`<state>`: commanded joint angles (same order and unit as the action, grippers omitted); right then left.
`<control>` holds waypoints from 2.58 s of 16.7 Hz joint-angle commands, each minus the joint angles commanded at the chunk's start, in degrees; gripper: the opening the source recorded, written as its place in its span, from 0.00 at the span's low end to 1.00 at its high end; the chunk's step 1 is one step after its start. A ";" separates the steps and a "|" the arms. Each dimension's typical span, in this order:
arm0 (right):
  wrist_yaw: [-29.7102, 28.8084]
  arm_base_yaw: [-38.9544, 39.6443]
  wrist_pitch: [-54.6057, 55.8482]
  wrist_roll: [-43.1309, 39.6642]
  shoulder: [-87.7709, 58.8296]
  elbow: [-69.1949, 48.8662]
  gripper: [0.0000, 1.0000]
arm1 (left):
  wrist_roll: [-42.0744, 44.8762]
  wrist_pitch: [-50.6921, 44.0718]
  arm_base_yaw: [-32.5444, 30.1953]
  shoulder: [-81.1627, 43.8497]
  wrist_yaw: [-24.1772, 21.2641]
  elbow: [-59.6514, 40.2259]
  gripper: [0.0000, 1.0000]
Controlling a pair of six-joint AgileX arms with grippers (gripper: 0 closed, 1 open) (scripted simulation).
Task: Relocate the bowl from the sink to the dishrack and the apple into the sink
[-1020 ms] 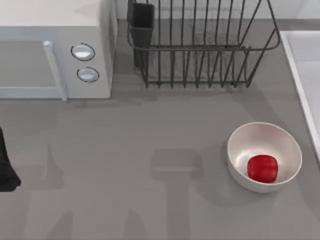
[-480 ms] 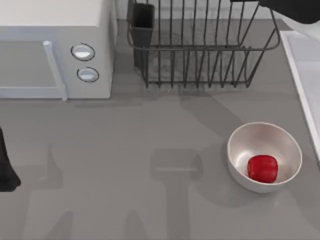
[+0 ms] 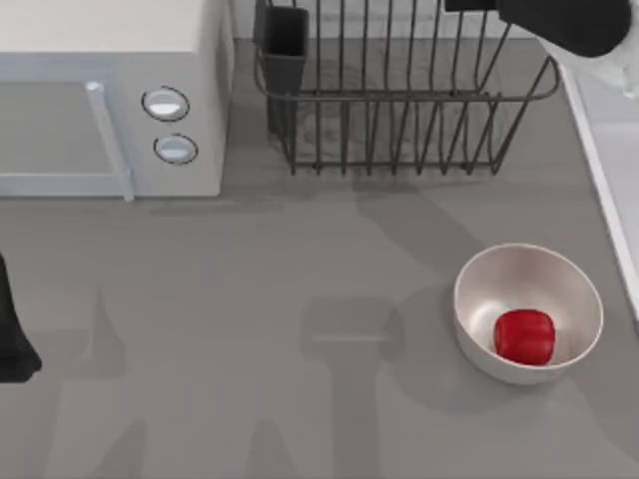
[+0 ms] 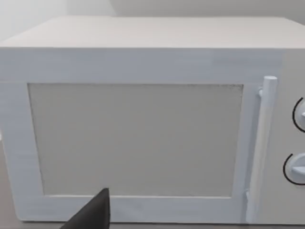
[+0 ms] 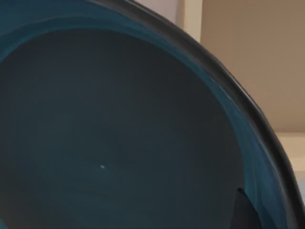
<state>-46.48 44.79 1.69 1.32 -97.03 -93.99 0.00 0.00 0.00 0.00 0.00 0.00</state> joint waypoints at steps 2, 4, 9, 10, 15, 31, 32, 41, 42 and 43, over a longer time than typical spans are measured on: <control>0.91 -0.90 4.50 -0.07 -2.70 1.81 0.00 | 0.00 0.00 0.00 0.00 0.00 0.00 1.00; 2.10 -2.17 11.11 -0.07 -6.35 4.40 0.00 | 0.00 0.00 0.00 0.00 0.00 0.00 1.00; 5.99 -6.10 30.09 0.02 -15.72 12.84 0.00 | 0.00 0.00 0.00 0.00 0.00 0.00 1.00; 6.70 -6.85 32.99 -0.03 -17.14 14.33 0.00 | 0.00 0.00 0.00 0.00 0.00 0.00 1.00; 8.37 -8.58 38.46 -0.30 -20.12 17.62 0.00 | 0.00 0.00 0.00 0.00 0.00 0.00 1.00; 8.37 -8.58 38.46 -0.30 -20.12 17.62 0.98 | 0.00 0.00 0.00 0.00 0.00 0.00 1.00; 8.37 -8.58 38.46 -0.30 -20.12 17.62 1.00 | 0.00 0.00 0.00 0.00 0.00 0.00 1.00; 8.37 -8.43 38.44 -0.30 -20.09 17.61 1.00 | 0.00 0.00 0.00 0.00 0.00 0.00 1.00; 8.85 -8.69 38.36 -0.30 -19.50 18.16 1.00 | 0.00 0.00 0.00 0.00 0.00 0.00 1.00; 9.80 -9.21 38.16 -0.31 -18.31 19.28 1.00 | 0.00 0.00 0.00 0.00 0.00 0.00 1.00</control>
<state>-36.68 35.58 39.86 1.01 -115.33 -74.71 0.00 0.00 0.00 0.00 0.00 0.00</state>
